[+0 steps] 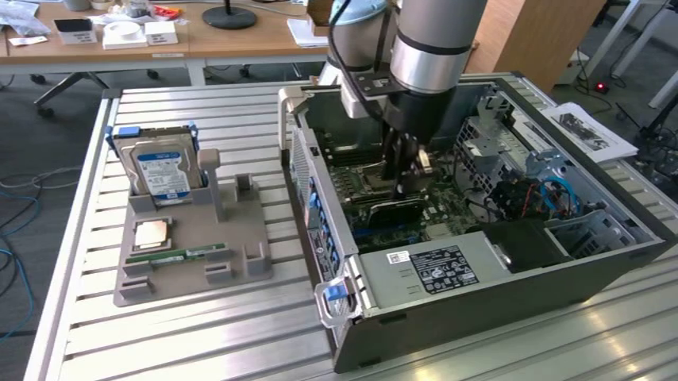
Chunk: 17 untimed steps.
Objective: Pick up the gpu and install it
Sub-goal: 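Insert the gpu into the slot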
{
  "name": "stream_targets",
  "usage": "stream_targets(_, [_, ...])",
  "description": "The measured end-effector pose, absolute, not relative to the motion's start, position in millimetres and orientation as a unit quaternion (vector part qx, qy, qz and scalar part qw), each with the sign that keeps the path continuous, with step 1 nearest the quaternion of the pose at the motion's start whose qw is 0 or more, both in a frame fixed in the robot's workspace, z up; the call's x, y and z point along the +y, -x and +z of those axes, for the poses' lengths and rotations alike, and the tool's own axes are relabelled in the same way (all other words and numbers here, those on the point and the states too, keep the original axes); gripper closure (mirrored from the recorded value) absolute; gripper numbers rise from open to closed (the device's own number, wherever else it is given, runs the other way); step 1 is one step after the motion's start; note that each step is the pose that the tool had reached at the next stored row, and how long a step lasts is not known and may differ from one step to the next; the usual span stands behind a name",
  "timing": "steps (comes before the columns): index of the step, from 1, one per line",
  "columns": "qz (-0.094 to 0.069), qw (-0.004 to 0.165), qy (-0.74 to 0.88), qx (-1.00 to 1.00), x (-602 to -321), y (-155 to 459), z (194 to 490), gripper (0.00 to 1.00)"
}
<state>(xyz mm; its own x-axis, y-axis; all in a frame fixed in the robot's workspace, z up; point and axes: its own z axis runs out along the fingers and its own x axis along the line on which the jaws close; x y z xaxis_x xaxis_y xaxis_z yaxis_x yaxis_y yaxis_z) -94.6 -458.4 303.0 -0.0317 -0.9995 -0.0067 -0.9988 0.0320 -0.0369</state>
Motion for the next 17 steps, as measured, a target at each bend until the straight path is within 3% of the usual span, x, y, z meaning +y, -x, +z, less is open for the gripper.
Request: stream_targets(17, [-0.011, 0.015, 0.696, 0.718, -458.4, 94.6, 322.3, 0.54])
